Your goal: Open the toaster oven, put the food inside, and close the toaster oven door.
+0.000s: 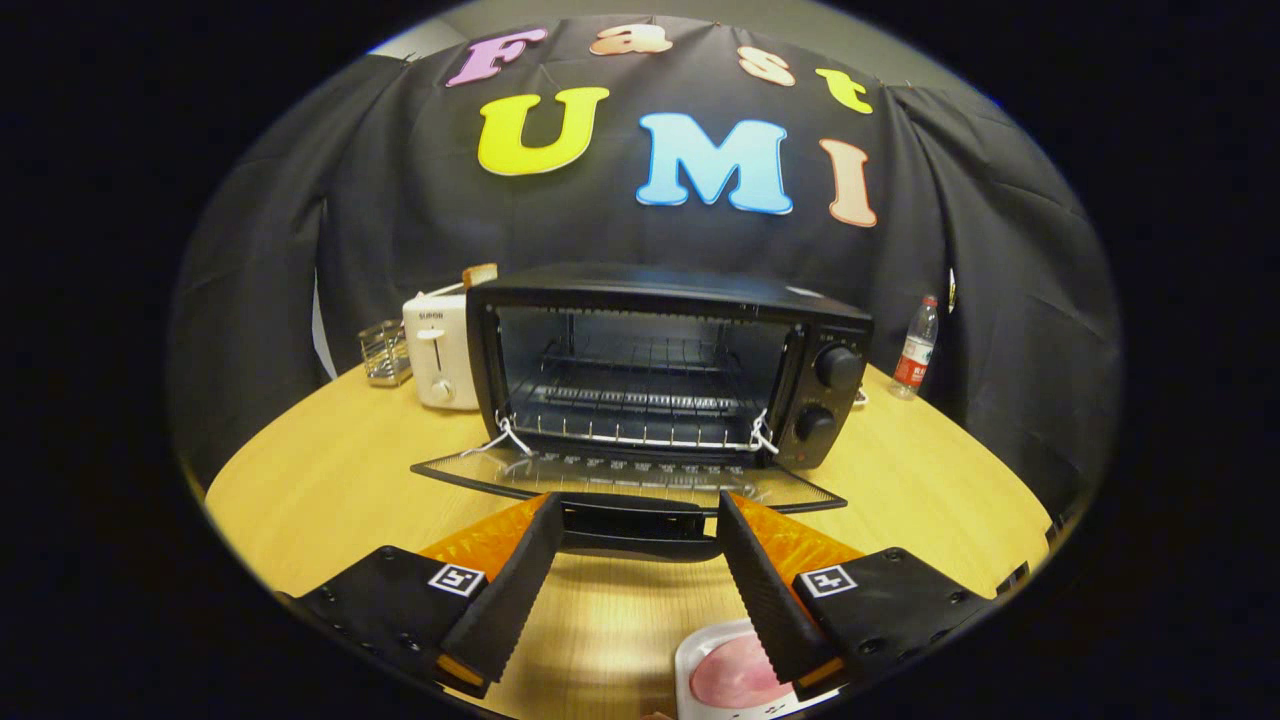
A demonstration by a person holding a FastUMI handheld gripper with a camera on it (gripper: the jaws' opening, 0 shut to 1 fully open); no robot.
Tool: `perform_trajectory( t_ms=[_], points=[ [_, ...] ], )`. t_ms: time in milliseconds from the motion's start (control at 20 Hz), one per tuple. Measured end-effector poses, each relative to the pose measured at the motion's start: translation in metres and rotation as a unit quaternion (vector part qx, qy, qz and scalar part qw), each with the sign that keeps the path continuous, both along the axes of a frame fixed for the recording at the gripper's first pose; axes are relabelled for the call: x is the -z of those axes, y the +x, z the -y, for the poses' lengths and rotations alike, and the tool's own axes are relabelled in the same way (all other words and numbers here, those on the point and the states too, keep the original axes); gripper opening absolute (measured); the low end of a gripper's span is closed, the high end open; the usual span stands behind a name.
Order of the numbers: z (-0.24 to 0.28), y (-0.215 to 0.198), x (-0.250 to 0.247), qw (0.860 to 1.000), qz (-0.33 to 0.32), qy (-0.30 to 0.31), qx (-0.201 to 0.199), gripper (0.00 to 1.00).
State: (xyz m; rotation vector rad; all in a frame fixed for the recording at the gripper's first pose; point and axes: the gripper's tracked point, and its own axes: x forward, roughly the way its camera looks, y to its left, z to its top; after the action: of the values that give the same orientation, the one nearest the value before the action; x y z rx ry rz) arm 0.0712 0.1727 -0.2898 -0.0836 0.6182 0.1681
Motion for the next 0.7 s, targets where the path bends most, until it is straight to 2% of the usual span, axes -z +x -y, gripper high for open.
perform_trajectory(
  t_ms=[100,250,400,700],
  points=[
    [0.006,-0.010,0.010,1.000,-0.027,0.007,0.011,0.98],
    [0.007,-0.018,-0.001,0.999,-0.029,0.021,0.017,0.98],
    [0.010,-0.029,-0.017,0.999,-0.026,0.029,0.004,0.98],
    [0.029,-0.056,-0.047,0.996,-0.050,0.048,-0.050,0.98]
  ],
)
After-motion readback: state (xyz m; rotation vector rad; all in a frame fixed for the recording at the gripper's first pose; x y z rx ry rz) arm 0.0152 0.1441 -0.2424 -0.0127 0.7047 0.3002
